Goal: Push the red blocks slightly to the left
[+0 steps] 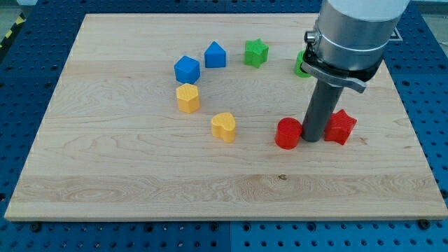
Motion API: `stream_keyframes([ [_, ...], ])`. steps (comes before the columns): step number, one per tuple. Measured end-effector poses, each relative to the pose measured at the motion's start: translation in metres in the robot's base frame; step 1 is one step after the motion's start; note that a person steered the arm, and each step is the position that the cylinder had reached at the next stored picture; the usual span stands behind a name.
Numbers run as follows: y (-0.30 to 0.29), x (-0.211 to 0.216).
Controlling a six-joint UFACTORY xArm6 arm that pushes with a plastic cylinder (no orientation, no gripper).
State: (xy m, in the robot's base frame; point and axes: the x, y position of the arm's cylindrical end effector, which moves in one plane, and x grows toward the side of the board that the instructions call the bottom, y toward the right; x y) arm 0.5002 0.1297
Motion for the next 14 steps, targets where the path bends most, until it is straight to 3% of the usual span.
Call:
stream_keyframes([
  [6,-0.023,0.004],
  [10,0.107,0.045],
  [12,0.113,-0.022],
  [14,0.103,-0.029],
])
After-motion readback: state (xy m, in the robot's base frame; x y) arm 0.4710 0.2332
